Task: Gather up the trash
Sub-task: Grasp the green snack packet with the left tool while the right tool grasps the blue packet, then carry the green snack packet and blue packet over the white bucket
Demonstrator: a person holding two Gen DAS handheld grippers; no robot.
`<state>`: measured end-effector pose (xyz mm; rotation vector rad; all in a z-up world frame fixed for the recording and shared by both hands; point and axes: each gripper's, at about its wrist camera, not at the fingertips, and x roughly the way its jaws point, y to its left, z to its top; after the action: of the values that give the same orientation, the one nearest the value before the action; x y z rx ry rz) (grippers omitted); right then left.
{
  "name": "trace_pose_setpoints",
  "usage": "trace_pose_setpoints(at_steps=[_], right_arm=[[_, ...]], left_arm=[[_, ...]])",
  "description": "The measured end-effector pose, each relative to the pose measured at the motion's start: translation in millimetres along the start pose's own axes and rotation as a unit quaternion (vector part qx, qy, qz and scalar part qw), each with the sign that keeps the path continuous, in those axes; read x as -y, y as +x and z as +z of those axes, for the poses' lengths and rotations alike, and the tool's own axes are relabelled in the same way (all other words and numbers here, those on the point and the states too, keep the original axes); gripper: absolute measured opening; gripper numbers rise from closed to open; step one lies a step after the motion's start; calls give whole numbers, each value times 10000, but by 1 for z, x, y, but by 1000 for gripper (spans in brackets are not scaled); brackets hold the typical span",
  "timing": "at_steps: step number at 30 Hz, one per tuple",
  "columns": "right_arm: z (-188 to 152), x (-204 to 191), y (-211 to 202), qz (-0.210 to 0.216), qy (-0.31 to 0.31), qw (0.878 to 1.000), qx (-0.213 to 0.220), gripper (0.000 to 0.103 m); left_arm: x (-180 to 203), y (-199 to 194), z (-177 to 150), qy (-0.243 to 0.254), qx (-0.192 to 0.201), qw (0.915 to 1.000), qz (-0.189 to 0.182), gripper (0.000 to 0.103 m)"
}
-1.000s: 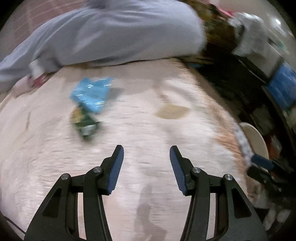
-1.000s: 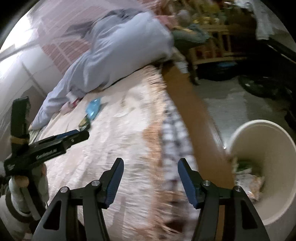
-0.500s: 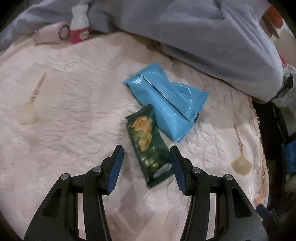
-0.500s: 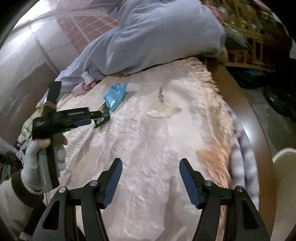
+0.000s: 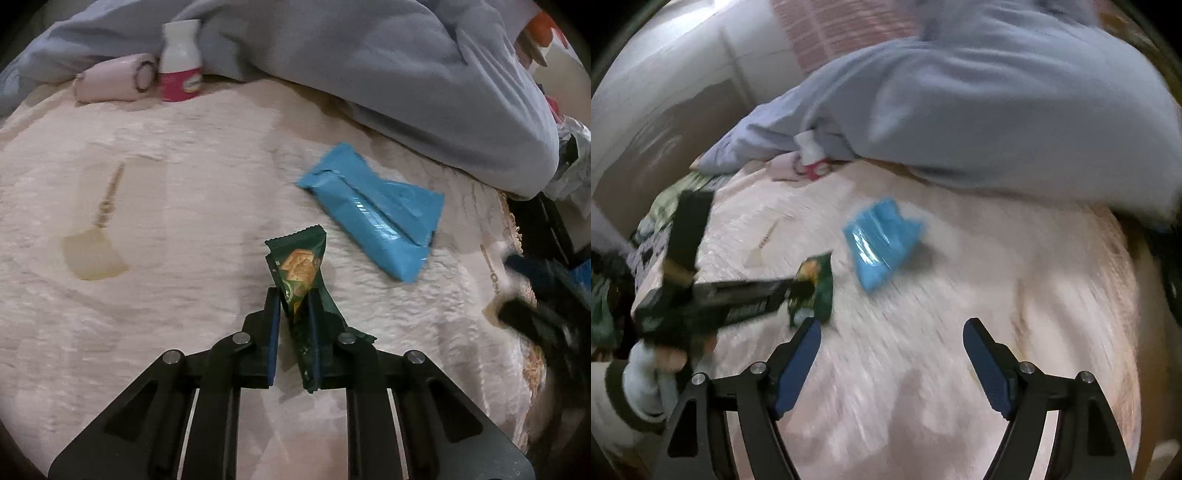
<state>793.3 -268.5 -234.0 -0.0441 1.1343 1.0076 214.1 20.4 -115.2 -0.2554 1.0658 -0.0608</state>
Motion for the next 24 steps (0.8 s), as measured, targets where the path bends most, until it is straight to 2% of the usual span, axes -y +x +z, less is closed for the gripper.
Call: trace_pose_setpoints(at_steps=[3, 5, 7, 11, 14, 19, 24], right_arm=[[33, -18, 32, -51, -621, 9980, -77, 81], [49, -28, 56, -264, -1066, 9938, -192, 82], [62, -31, 76, -323, -1308, 9903, -351, 83], [74, -23, 116, -436, -1501, 9844, -809, 83], [68, -14, 133, -376, -1312, 9846, -1090, 83], [51, -7, 115, -234, -852, 9932, -756, 66], [24, -12, 68, -277, -733, 9950, -620, 66]], left_arm=[[-13, -8, -2, -6, 43, 10000, 77, 12], [-21, -9, -2, 5, 9, 10000, 49, 12], [-22, -8, -4, -6, -16, 10000, 14, 12], [-23, -5, -5, -27, -31, 10000, -81, 12], [-22, 1, -7, -62, -77, 9999, -136, 12], [-8, -1, -12, -67, -87, 9996, -242, 12], [9, -16, -26, 73, -36, 9994, -333, 12]])
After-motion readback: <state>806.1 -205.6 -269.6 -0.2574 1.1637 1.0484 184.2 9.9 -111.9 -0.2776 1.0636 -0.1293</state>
